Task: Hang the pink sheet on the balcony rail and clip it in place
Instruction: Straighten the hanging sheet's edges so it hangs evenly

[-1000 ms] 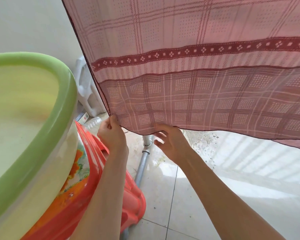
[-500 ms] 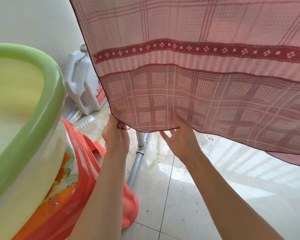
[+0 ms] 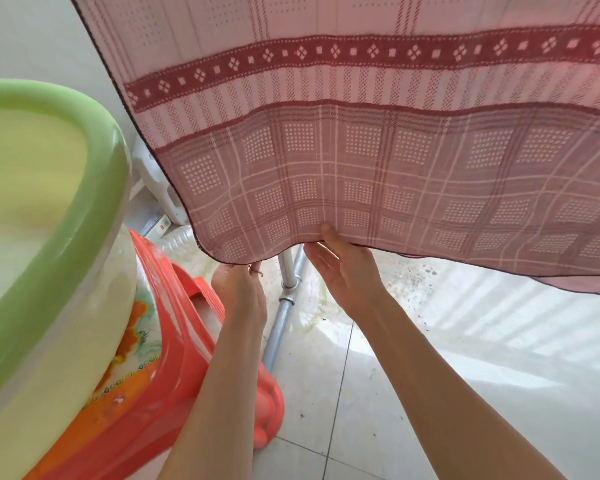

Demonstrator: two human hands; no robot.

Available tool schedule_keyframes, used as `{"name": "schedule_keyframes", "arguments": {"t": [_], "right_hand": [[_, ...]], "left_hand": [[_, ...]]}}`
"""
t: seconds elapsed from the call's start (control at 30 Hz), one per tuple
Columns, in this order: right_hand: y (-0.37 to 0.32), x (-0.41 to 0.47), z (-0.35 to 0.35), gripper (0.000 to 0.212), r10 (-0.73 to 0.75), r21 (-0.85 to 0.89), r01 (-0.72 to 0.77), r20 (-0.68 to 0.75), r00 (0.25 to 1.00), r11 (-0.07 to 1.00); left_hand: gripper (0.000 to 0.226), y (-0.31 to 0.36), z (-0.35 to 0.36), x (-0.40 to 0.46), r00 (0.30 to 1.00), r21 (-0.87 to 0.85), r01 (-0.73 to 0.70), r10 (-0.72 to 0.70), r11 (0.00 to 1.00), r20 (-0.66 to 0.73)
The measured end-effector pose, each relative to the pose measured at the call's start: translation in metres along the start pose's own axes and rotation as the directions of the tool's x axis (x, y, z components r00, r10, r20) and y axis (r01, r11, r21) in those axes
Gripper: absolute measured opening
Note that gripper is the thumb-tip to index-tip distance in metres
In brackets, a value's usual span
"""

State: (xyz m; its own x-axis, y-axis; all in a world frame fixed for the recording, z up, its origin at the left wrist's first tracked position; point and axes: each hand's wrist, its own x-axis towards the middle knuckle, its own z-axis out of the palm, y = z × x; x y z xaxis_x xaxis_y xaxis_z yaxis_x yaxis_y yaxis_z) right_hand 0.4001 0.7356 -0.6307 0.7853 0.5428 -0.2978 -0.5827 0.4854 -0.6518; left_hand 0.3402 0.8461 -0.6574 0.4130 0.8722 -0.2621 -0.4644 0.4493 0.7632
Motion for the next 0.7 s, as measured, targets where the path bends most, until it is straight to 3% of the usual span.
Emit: {"name": "schedule_keyframes", "arguments": {"t": [0.13, 0.23, 0.33, 0.4, 0.5, 0.57, 0.63, 0.7], "right_hand": [[0.002, 0.003, -0.002, 0.008, 0.012, -0.003, -0.012, -0.039, 0.999, 1.0], [0.002, 0.006, -0.005, 0.007, 0.021, 0.011, -0.02, -0.067, 0.998, 1.0], [0.002, 0.007, -0.005, 0.006, 0.044, 0.032, -0.042, -0.065, 0.997, 0.999], [0.001, 0.007, -0.004, 0.006, 0.049, 0.031, -0.048, -0.058, 0.997, 0.998], [0.001, 0.009, -0.006, 0.008, 0.047, 0.033, -0.045, -0.057, 0.997, 0.998], [-0.001, 0.009, -0.008, 0.009, 0.022, 0.002, -0.022, -0.022, 1.0, 1.0], [-0.006, 0.007, -0.01, 0.027, -0.018, -0.046, 0.02, 0.036, 0.999, 0.999], [-0.016, 0.005, -0.014, 0.03, -0.048, 0.042, 0.044, 0.094, 0.994, 0.998]], "left_hand": [[0.041, 0.013, -0.011, -0.022, 0.99, -0.03, 0.006, -0.002, 1.0, 0.143], [0.024, 0.018, -0.016, -0.032, 0.966, 0.114, -0.094, 0.063, 0.989, 0.252], [0.028, 0.016, -0.018, -0.042, 0.936, 0.258, -0.195, 0.101, 0.946, 0.337], [0.012, 0.017, -0.013, -0.043, 0.956, 0.265, -0.197, 0.126, 0.944, 0.264], [0.009, 0.019, -0.005, -0.031, 0.992, 0.165, -0.124, 0.125, 0.978, 0.007], [0.005, 0.02, -0.002, -0.022, 0.994, 0.127, -0.095, 0.102, 0.987, -0.046], [0.005, 0.018, 0.001, -0.014, 0.994, 0.103, -0.089, 0.095, 0.991, -0.057], [0.009, 0.018, 0.004, -0.003, 0.99, 0.1, -0.097, 0.107, 0.99, -0.096]]}}
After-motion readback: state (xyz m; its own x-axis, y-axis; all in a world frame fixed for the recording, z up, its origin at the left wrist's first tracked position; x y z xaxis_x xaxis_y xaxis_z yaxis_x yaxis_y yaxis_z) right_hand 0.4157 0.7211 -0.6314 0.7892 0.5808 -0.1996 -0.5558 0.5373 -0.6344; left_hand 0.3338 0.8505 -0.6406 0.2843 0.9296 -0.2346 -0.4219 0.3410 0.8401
